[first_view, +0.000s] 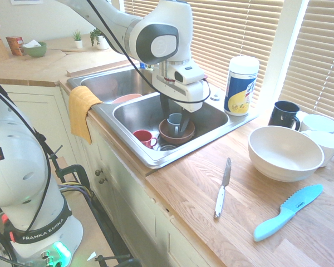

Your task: Put the knife into the sink

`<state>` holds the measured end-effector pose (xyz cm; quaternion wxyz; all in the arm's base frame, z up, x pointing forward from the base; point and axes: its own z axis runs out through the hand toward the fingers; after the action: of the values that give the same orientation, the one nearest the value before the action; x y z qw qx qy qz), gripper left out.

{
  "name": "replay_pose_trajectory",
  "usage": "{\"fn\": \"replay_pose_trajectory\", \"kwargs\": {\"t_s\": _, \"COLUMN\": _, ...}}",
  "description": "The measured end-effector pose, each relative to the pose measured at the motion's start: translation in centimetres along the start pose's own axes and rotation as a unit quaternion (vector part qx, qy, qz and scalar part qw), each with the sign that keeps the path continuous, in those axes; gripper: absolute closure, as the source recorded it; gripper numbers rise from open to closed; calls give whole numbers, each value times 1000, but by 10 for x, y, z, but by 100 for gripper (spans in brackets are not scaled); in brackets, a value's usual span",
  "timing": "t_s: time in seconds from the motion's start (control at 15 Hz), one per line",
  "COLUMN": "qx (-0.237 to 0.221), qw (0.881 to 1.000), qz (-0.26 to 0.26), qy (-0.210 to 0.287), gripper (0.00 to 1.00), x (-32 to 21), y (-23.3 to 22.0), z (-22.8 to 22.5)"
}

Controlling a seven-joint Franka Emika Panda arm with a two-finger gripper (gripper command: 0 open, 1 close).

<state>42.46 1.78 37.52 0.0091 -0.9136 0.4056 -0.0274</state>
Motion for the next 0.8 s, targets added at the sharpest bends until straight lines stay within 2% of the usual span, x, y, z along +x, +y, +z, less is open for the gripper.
{"fn": "replay_pose_trajectory", "kwargs": {"t_s": 0.2, "qx": 1, "qw": 1000, "qz": -9, "qy": 3, "gripper": 0, "x": 2, "y": 2, "z": -2}}
{"fn": "replay_pose_trajectory", "kwargs": {"t_s": 0.33, "qx": -2, "qw": 998, "qz": -56, "qy": -11, "gripper": 0, "x": 10, "y": 16, "z": -8}}
{"fn": "replay_pose_trajectory", "kwargs": {"t_s": 0.6, "qx": -20, "qw": 985, "qz": -168, "qy": -30, "gripper": 0, "x": 45, "y": 79, "z": -22}}
{"fn": "replay_pose_trajectory", "kwargs": {"t_s": 0.8, "qx": -22, "qw": 982, "qz": -184, "qy": -34, "gripper": 0, "x": 68, "y": 138, "z": -17}}
